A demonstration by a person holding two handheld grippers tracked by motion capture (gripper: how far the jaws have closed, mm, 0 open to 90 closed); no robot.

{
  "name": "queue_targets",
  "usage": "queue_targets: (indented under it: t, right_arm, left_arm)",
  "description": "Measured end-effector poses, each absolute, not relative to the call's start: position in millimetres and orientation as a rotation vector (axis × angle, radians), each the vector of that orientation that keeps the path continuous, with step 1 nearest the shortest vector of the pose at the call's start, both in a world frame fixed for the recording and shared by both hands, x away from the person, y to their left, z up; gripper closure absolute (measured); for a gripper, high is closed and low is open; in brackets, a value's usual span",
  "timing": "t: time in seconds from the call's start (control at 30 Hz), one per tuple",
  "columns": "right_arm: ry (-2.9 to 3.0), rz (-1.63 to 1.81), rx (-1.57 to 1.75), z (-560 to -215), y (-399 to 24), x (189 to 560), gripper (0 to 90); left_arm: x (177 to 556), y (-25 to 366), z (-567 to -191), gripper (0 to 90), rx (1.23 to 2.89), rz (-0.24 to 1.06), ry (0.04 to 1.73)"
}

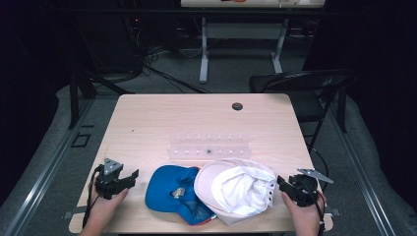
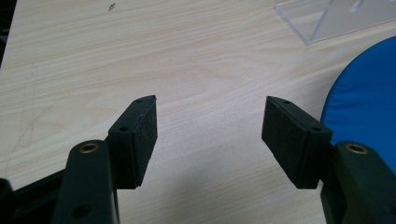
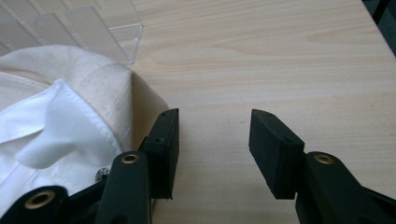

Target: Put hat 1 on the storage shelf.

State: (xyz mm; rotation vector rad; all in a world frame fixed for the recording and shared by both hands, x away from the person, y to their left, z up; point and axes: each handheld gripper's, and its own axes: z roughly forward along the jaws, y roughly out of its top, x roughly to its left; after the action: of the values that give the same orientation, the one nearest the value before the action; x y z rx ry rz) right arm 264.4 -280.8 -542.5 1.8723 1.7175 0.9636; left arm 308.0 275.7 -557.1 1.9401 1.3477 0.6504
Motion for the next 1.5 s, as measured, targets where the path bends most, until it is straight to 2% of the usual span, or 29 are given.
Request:
queue_targets:
  t: [0.43, 0.77, 1.1, 1.5]
  right_arm:
    - [1.833, 1.048, 1.966, -506, -286, 263, 53.3]
    - [1.926, 1.143, 2.09, -495, -293, 269, 52.0]
    - [2.035, 1.219, 2.172, -511, -287, 268, 47.7]
    - [2.091, 1.309, 2.232, -543, -274, 276, 47.5]
  left_arm:
    - [307, 284, -554, 37.2, 1.914, 0.689, 1.369]
    - [307, 283, -555, 37.2, 1.915, 0.677, 1.373]
    - [307, 282, -556, 37.2, 1.925, 0.678, 1.367]
    - [307, 281, -557, 37.2, 1.93, 0.676, 1.365]
